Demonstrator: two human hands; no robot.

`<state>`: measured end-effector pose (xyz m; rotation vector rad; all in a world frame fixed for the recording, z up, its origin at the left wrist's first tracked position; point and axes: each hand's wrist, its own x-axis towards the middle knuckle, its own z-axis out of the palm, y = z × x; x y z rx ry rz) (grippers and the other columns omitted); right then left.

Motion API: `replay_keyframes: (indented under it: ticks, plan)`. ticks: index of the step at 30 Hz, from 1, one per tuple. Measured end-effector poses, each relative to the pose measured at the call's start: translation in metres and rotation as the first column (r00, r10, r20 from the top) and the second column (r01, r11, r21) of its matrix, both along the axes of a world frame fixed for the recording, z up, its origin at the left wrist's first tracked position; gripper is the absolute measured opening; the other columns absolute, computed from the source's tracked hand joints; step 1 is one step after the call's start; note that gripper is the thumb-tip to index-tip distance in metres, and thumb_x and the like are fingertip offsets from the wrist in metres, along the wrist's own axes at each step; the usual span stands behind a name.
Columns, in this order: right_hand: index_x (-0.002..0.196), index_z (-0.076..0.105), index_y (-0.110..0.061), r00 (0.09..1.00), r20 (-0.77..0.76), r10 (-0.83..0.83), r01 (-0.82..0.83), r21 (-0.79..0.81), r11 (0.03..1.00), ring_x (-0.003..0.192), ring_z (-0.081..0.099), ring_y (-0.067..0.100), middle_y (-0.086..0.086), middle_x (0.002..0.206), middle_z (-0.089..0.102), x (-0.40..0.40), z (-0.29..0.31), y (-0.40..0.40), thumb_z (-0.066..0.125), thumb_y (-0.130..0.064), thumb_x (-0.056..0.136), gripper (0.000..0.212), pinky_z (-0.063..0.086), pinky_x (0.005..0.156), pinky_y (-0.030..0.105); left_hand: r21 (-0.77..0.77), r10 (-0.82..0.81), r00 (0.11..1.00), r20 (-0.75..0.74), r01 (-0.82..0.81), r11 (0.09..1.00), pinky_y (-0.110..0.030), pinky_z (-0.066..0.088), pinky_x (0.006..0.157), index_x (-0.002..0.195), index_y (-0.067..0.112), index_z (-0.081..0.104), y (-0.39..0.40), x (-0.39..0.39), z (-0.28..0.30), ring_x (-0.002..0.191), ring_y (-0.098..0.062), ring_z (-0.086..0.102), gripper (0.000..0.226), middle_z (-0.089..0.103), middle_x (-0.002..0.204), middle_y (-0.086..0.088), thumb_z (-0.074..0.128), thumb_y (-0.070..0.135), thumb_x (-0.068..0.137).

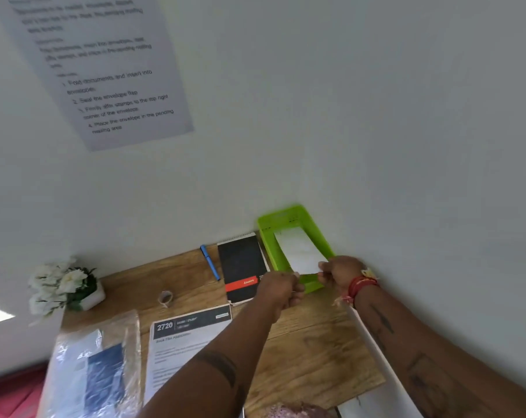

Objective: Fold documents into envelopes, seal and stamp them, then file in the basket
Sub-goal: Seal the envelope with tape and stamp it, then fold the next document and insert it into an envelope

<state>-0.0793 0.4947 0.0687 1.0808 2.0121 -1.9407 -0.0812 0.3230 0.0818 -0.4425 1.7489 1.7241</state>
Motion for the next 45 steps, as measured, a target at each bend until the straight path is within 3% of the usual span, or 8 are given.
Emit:
replay_keyframes:
  ticks: [3,6,10,15,32,36,41,45]
  plan:
    - [0.101,0.069,0.008,0.998,0.028,0.064,-0.068,0.178,0.982,0.082,0.068,0.031,0.026,0.089,0.071,-0.007,-0.011,0.001,0.069,0.000,0.087,0.016,0.057,0.085,0.041,-0.105,-0.041,0.998,-0.041,0.036,0.994,-0.024,0.050,0.050,0.104,0.001,0.064,0.004,-0.011,-0.001,0.058,-0.017,0.061,0.011,0.069,0.088,-0.018,0.061,0.012,0.104]
    - [0.126,0.059,0.001,0.998,-0.027,-0.065,0.070,0.236,0.969,0.073,0.069,0.028,0.023,0.097,0.070,0.000,-0.021,-0.011,0.071,0.004,0.082,0.046,0.057,0.069,0.038,-0.241,-0.133,0.988,-0.079,0.110,0.964,-0.023,0.047,0.050,0.109,-0.003,0.067,0.004,-0.021,-0.003,0.056,-0.016,0.060,0.021,0.070,0.087,-0.016,0.060,0.015,0.104]
    - [0.116,0.052,-0.013,0.970,-0.072,-0.232,0.231,-0.016,0.973,0.058,0.061,0.028,0.026,0.096,0.067,0.008,-0.028,-0.021,0.060,0.009,0.086,0.038,0.051,0.054,0.035,-0.334,-0.280,0.960,-0.022,0.257,0.907,-0.021,0.045,0.045,0.111,-0.002,0.070,0.000,-0.026,0.000,0.059,-0.015,0.062,0.024,0.073,0.082,-0.008,0.062,0.019,0.103]
    - [0.100,0.058,-0.017,0.958,-0.152,-0.242,0.256,0.076,0.964,0.046,0.067,0.022,0.012,0.067,0.071,0.017,-0.020,-0.027,0.054,-0.006,0.093,0.014,0.057,0.046,0.033,-0.329,-0.278,0.960,0.018,0.268,0.905,-0.020,0.046,0.045,0.113,-0.003,0.069,-0.014,-0.017,-0.007,0.055,-0.012,0.063,0.024,0.071,0.073,-0.004,0.064,0.016,0.100]
    - [0.085,0.063,-0.024,0.929,-0.141,0.342,-0.304,0.237,0.923,0.055,0.067,0.016,0.001,0.069,0.071,0.038,-0.043,-0.187,0.061,-0.017,0.088,0.008,0.059,0.055,0.036,-0.316,0.066,0.997,0.030,-0.053,0.947,-0.024,0.034,0.052,0.097,0.005,0.062,-0.162,0.041,-0.023,0.054,-0.019,0.049,0.012,0.060,0.082,-0.018,0.051,0.005,0.103]
    - [0.109,0.068,-0.024,0.749,0.029,0.662,-0.593,0.473,0.651,0.097,0.063,0.017,-0.004,0.106,0.068,0.033,-0.058,-0.226,0.072,-0.027,0.088,0.022,0.047,0.081,0.025,-0.401,0.133,0.990,0.037,-0.108,0.910,-0.027,0.047,0.057,0.095,0.008,0.065,-0.217,0.063,-0.038,0.065,-0.023,0.060,0.010,0.065,0.089,-0.014,0.057,0.010,0.101]
    - [0.152,0.039,-0.021,0.333,0.443,0.832,-0.737,0.673,-0.063,0.148,0.028,0.034,0.003,0.166,0.021,0.018,-0.072,-0.256,0.068,-0.044,0.091,0.071,0.034,0.117,0.048,-0.445,0.096,0.994,0.046,-0.066,0.893,-0.034,0.056,0.071,0.124,0.012,0.065,-0.266,0.088,-0.054,0.090,-0.028,0.070,0.027,0.070,0.115,-0.015,0.068,0.021,0.098]
    - [0.158,0.020,-0.021,0.356,0.494,0.793,-0.740,0.667,-0.083,0.149,0.025,0.034,0.008,0.164,0.021,0.012,-0.083,-0.275,0.068,-0.056,0.087,0.092,0.032,0.117,0.049,-0.431,0.030,0.999,0.025,-0.016,0.902,-0.043,0.056,0.101,0.137,0.012,0.059,-0.286,0.099,-0.067,0.112,-0.030,0.068,0.041,0.067,0.127,-0.013,0.069,0.022,0.099]
